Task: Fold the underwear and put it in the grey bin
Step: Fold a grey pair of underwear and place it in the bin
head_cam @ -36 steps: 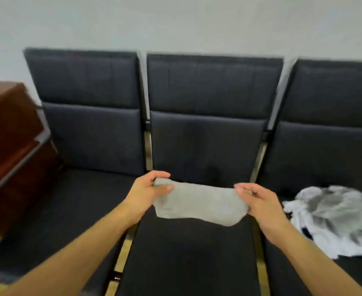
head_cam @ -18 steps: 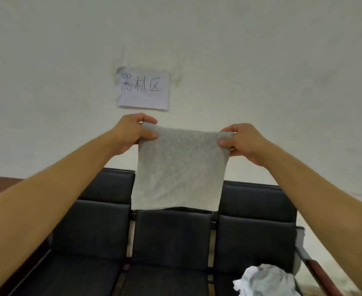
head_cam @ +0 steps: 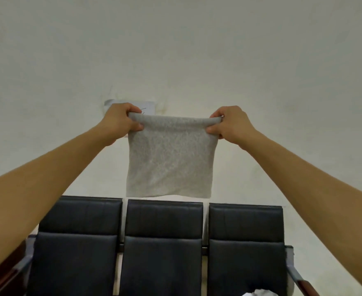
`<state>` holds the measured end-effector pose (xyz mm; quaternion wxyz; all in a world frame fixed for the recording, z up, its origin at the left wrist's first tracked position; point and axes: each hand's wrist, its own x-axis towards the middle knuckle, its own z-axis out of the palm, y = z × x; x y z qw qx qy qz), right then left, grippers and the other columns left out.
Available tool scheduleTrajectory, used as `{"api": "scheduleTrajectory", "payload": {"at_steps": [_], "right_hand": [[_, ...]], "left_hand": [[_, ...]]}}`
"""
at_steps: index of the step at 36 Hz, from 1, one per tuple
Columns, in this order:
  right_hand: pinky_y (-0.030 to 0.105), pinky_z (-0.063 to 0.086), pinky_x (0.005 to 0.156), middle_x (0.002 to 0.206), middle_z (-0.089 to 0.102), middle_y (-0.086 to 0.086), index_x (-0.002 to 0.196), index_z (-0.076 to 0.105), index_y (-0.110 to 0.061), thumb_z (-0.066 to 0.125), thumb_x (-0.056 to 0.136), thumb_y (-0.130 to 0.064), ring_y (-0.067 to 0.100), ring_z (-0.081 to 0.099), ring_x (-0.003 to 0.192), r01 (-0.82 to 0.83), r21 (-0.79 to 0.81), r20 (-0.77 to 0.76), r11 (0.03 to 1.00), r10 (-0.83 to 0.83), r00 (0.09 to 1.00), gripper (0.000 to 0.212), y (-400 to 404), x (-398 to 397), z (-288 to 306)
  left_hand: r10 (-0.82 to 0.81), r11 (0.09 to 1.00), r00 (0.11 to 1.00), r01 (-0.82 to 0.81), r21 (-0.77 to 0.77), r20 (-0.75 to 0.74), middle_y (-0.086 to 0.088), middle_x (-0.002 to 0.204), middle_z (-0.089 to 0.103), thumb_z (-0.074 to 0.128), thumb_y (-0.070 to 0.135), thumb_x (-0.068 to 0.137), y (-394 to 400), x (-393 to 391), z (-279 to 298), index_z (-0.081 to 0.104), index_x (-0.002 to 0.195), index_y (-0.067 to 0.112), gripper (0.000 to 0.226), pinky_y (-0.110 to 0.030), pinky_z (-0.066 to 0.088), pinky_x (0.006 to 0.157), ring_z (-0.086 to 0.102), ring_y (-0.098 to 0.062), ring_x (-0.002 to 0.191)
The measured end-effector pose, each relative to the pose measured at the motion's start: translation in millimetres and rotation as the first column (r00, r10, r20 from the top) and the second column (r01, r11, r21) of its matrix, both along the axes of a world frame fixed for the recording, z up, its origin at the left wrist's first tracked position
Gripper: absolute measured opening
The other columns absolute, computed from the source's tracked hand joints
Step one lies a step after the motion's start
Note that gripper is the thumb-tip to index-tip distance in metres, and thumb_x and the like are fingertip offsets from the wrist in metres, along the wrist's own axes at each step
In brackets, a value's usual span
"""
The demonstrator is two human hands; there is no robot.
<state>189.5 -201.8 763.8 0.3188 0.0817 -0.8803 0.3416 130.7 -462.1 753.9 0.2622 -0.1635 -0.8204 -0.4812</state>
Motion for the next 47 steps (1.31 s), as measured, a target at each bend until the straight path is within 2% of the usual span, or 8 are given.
{"api": "scheduleTrajectory", "payload": {"at_steps": [9,13,21,23,27,36,40,47], "right_hand": [[0.028,0.051,0.068,0.091,0.061,0.007,0.091,0.063,-0.008,0.069,0.077,-0.004,0.02,0.058,0.082,0.135,0.041,0.01,0.99,-0.136,0.991,0.016,27.9,-6.8,15.5],[0.032,0.052,0.075,0.091,0.06,0.007,0.095,0.065,-0.006,0.07,0.078,-0.004,0.022,0.057,0.083,0.217,0.058,0.04,0.974,-0.219,0.975,0.017,53.5,-7.3,16.4],[0.022,0.038,0.056,0.089,0.056,0.003,0.091,0.063,-0.011,0.068,0.082,-0.012,0.017,0.051,0.08,0.462,0.109,0.072,0.88,-0.471,0.879,0.011,140.4,18.6,2.9],[0.026,0.037,0.061,0.088,0.055,0.002,0.093,0.064,-0.01,0.069,0.083,-0.015,0.017,0.05,0.08,0.52,0.154,0.084,0.84,-0.536,0.84,0.013,164.0,31.7,-2.4],[0.026,0.033,0.059,0.086,0.051,-0.001,0.089,0.056,-0.013,0.066,0.086,-0.019,0.015,0.047,0.076,0.593,0.216,0.118,0.776,-0.624,0.773,0.012,211.1,71.6,-19.6],[0.021,0.034,0.056,0.075,0.052,-0.006,0.087,0.058,-0.016,0.068,0.085,-0.018,0.006,0.047,0.068,0.858,0.105,0.248,0.502,-0.849,0.467,0.011,305.3,232.7,-107.2],[0.021,0.039,0.059,0.073,0.051,-0.008,0.08,0.059,-0.018,0.067,0.085,-0.016,0.008,0.048,0.07,0.931,0.089,0.313,0.353,-0.898,0.31,0.01,328.2,321.2,-174.3],[0.023,0.032,0.053,0.076,0.053,-0.001,0.083,0.06,-0.015,0.066,0.084,-0.013,0.02,0.052,0.08,0.986,0.076,0.526,0.149,-0.846,0.088,0.007,361.3,484.0,-322.8]], "left_hand": [[0.052,0.992,0.996,-0.059,-0.113,-0.07,-0.005,0.094,0.06,0.078,0.002,0.069,33.1,-21.7,15.4,0.062,0.087,0.014,0.026,-0.027,0.043,0.075,0.056,-0.02,0.091],[0.024,0.985,0.996,-0.038,-0.167,-0.082,-0.003,0.093,0.058,0.08,0.005,0.069,62.6,-30.7,15.0,0.063,0.087,0.012,0.025,-0.028,0.044,0.075,0.054,-0.019,0.092],[-0.186,0.955,0.978,0.157,-0.251,-0.096,-0.001,0.085,0.057,0.08,0.013,0.071,166.3,-49.8,7.8,0.065,0.085,0.011,0.021,-0.02,0.038,0.061,0.052,-0.016,0.084],[-0.257,0.939,0.962,0.227,-0.258,-0.089,0.0,0.086,0.057,0.079,0.013,0.072,193.6,-49.0,2.7,0.066,0.086,0.01,0.019,-0.017,0.035,0.055,0.052,-0.015,0.083],[-0.433,0.875,0.9,0.407,-0.264,-0.048,0.002,0.096,0.057,0.077,0.014,0.074,255.1,-49.9,-11.3,0.064,0.086,0.012,0.018,-0.024,0.039,0.071,0.052,-0.015,0.091],[-0.832,0.486,0.546,0.803,-0.346,0.1,0.006,0.078,0.055,0.073,0.012,0.077,460.3,31.7,-91.5,0.056,0.076,0.016,0.017,-0.016,0.035,0.055,0.048,-0.004,0.069],[-0.893,0.325,0.42,0.852,-0.411,0.164,-0.002,0.086,0.058,0.073,0.013,0.076,542.5,106.3,-155.9,0.058,0.083,0.012,0.016,-0.02,0.038,0.056,0.052,-0.016,0.078],[-0.909,0.023,0.213,0.884,-0.466,0.359,0.005,0.076,0.053,0.071,0.008,0.077,629.8,272.6,-299.1,0.06,0.085,0.014,0.015,-0.015,0.036,0.058,0.049,-0.012,0.077]]}}
